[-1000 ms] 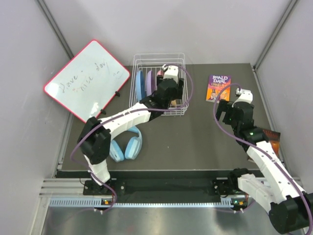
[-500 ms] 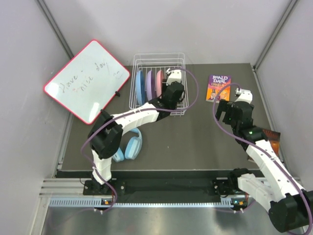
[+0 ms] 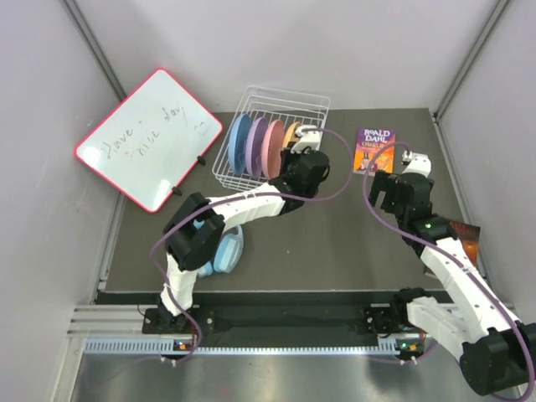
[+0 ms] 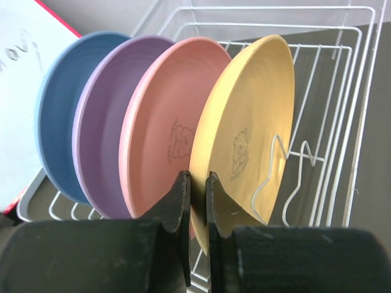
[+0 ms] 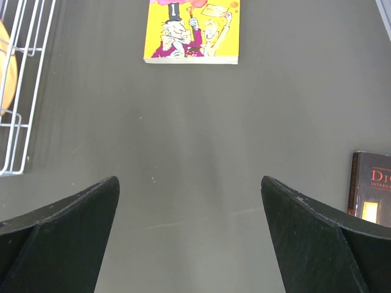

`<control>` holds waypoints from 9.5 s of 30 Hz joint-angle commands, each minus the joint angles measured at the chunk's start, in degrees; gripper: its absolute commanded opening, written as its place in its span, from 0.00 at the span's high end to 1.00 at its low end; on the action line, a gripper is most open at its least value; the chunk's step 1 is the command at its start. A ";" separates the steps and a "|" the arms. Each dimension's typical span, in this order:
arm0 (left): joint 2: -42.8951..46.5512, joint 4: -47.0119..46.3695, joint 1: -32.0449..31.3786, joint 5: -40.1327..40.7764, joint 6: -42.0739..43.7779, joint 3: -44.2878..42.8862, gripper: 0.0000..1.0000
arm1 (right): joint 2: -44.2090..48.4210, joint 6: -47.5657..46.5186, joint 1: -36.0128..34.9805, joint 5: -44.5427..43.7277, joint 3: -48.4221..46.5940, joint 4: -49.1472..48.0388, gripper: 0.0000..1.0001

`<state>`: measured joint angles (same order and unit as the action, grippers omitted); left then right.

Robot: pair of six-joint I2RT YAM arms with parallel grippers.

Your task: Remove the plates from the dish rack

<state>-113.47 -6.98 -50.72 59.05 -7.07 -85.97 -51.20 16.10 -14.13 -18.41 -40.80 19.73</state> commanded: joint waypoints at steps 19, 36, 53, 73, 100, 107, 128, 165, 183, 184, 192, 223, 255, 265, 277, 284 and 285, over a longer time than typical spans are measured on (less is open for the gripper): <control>0.96 -47.16 -5.62 16.54 44.96 -2.18 1.00 | 1.45 -0.10 -0.11 -0.92 -0.34 -1.18 0.01; 3.95 -39.26 -5.35 15.23 36.79 -0.51 1.00 | 4.62 2.18 -0.11 -1.10 0.19 0.31 0.00; 24.51 15.33 -2.11 -21.42 -14.36 5.46 1.00 | 5.59 11.85 -0.02 21.22 2.65 -14.00 0.02; 35.25 5.66 -1.40 -41.38 -17.01 21.37 0.55 | 2.06 16.25 3.05 29.17 7.13 -20.47 1.00; 42.37 -0.48 6.51 -26.70 -3.83 27.88 0.02 | -7.24 16.51 11.05 9.10 11.79 -6.98 0.99; 37.01 -5.66 6.51 -29.42 -2.77 28.14 0.07 | -8.13 15.72 11.41 6.90 12.93 -6.98 0.45; 19.43 -10.86 6.16 -29.69 3.91 17.78 0.48 | 3.65 13.00 11.58 2.68 10.03 1.19 0.21; 3.52 -39.14 -1.75 8.71 38.77 9.25 1.00 | 5.32 10.89 11.67 4.88 10.74 1.19 0.14; 13.88 -35.95 -5.71 10.74 42.35 6.88 1.00 | 8.57 9.66 11.67 7.95 6.61 4.35 0.13; 15.20 -30.69 -5.79 10.22 39.10 6.18 1.00 | 9.09 9.74 11.67 8.30 6.43 4.62 0.13; 26.98 8.89 -5.79 -4.10 6.47 3.80 1.00 | 10.68 8.78 11.58 19.98 4.59 1.73 0.13; 35.34 7.86 -6.06 -31.71 -17.63 19.18 1.00 | 6.03 17.48 10.53 45.48 6.17 -15.24 0.26; 42.63 -1.80 -4.57 -10.71 1.71 29.64 0.01 | 0.14 14.14 12.37 9.71 11.35 -4.96 1.00; 39.73 -3.65 -2.63 -12.11 1.18 30.16 0.02 | -1.63 12.65 12.37 12.26 13.11 -7.16 0.22; 29.54 -9.62 8.00 -18.18 4.08 25.95 0.13 | 11.11 9.48 12.37 6.29 4.77 5.49 0.01; 22.77 -13.23 8.53 -17.30 7.43 22.34 0.19 | 13.06 8.51 12.46 4.97 3.88 7.43 0.00; 22.77 -13.41 8.44 -17.21 7.16 22.34 0.18 | 12.79 8.60 12.46 5.14 4.14 7.26 0.00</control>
<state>-90.56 -14.76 -42.04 41.58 -1.26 -60.51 -37.71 25.71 -2.33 -11.90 -35.09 24.73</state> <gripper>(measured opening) 0.817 0.993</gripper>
